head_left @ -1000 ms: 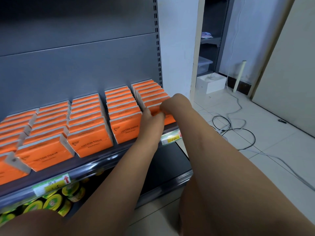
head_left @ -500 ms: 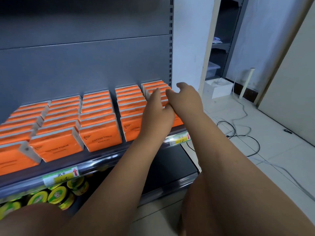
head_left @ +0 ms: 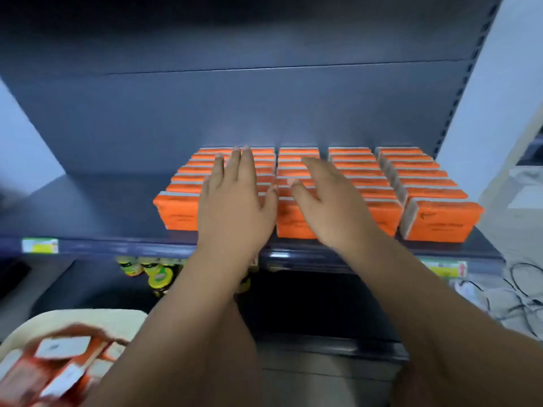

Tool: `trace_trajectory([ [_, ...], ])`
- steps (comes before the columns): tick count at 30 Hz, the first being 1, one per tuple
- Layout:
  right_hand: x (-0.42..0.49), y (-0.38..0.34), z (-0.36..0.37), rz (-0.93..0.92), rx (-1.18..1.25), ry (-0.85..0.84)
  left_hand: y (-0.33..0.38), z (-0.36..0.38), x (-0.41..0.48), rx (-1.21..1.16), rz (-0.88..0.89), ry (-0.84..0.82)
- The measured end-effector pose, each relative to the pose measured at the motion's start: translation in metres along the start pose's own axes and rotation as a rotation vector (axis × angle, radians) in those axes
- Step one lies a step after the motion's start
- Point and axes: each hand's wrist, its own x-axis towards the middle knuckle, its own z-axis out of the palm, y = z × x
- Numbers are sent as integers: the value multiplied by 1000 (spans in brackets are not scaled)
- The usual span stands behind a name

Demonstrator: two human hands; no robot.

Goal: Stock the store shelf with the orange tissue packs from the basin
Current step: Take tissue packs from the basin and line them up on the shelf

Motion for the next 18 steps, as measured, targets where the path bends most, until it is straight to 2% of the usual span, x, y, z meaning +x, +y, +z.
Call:
trace_trajectory([
  [5, -17, -79, 66, -225, 117, -155, -82, -50, -42, 186, -234, 62],
  [8, -37, -131, 101, -330, 207, -237, -129, -80, -74, 302, -308, 74],
  [15, -105, -230, 164, -404, 245, -414, -221, -133, -162, 444, -486, 72],
  [18, -126, -253, 192, -434, 262, -546, -250, -137, -199, 460, -593, 19],
])
